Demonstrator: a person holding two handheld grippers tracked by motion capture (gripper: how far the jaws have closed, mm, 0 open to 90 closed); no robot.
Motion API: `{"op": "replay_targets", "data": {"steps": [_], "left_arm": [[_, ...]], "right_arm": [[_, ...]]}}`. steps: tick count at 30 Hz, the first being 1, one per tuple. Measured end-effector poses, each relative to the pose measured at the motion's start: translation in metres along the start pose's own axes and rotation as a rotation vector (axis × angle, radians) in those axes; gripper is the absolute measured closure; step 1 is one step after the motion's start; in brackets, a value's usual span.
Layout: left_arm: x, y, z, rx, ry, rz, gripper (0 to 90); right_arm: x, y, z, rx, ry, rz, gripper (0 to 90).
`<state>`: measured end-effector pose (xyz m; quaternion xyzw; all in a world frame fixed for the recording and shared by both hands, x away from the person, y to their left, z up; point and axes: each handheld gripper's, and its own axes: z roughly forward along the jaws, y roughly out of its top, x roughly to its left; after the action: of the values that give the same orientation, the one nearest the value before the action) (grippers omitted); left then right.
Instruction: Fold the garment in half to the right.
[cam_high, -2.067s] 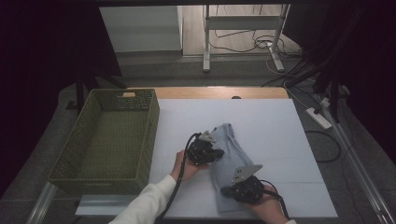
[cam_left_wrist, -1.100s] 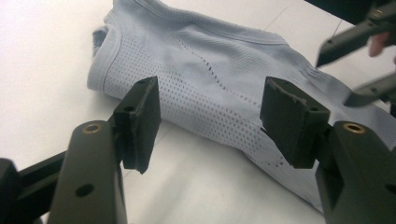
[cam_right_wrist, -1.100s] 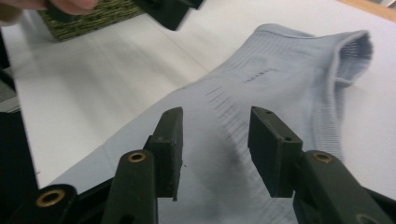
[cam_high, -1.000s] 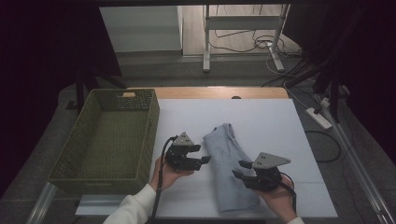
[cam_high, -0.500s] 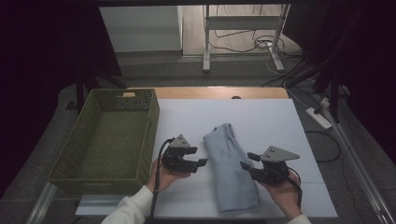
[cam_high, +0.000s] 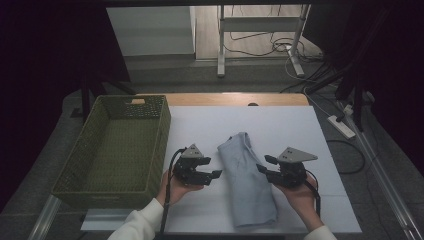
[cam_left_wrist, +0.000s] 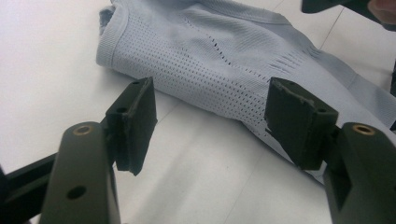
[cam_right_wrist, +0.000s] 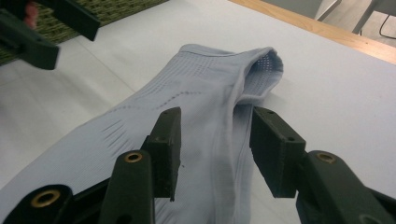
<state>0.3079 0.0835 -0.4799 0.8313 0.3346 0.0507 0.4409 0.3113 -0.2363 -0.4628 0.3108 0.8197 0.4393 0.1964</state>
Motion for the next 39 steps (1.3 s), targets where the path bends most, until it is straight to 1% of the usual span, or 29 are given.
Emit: {"op": "replay_targets", "data": {"steps": [2, 4, 8, 11, 14, 17, 22, 26, 29, 31, 34, 37, 39], "left_arm": [[0.000, 0.000, 0.000, 0.001, 0.002, 0.002, 34.4], [0.000, 0.000, 0.000, 0.002, 0.004, 0.005, 34.4], [0.000, 0.000, -0.001, 0.002, 0.006, 0.005, 34.3], [0.000, -0.001, -0.001, 0.005, 0.007, 0.005, 34.3], [0.000, -0.002, -0.001, 0.006, 0.009, 0.004, 34.2], [-0.001, -0.002, -0.001, 0.007, 0.013, 0.006, 34.0], [-0.002, -0.003, -0.002, 0.009, 0.017, 0.006, 33.7], [-0.002, -0.003, -0.002, 0.008, 0.022, 0.007, 33.5], [-0.002, -0.003, -0.003, 0.007, 0.024, 0.006, 33.5], [-0.002, -0.003, -0.003, 0.009, 0.024, 0.008, 33.4], [-0.001, -0.003, -0.002, 0.010, 0.025, 0.009, 33.3], [-0.001, -0.003, -0.002, 0.010, 0.025, 0.006, 33.2], [-0.001, -0.003, -0.002, 0.010, 0.026, 0.006, 33.3]], "right_arm": [[-0.003, 0.004, 0.006, 0.009, -0.009, 0.002, 53.9], [-0.007, 0.009, 0.014, 0.004, -0.009, 0.012, 53.9], [-0.016, 0.021, 0.031, 0.011, -0.022, 0.029, 53.9], [-0.021, 0.027, 0.043, 0.018, -0.022, 0.032, 53.9], [-0.025, 0.030, 0.053, 0.026, -0.023, 0.034, 53.9], [-0.027, 0.031, 0.062, 0.048, -0.024, 0.034, 53.9], [-0.030, 0.034, 0.071, 0.054, -0.025, 0.039, 53.9], [-0.032, 0.037, 0.080, 0.059, -0.029, 0.026, 54.7], [-0.034, 0.041, 0.090, 0.073, -0.030, 0.019, 59.7], [-0.036, 0.042, 0.096, 0.086, -0.031, 0.019, 65.4], [-0.039, 0.041, 0.106, 0.127, -0.030, 0.024, 76.0], [-0.040, 0.038, 0.109, 0.170, -0.029, 0.012, 86.6], [-0.041, 0.036, 0.108, 0.185, -0.035, 0.005, 87.5]]}}
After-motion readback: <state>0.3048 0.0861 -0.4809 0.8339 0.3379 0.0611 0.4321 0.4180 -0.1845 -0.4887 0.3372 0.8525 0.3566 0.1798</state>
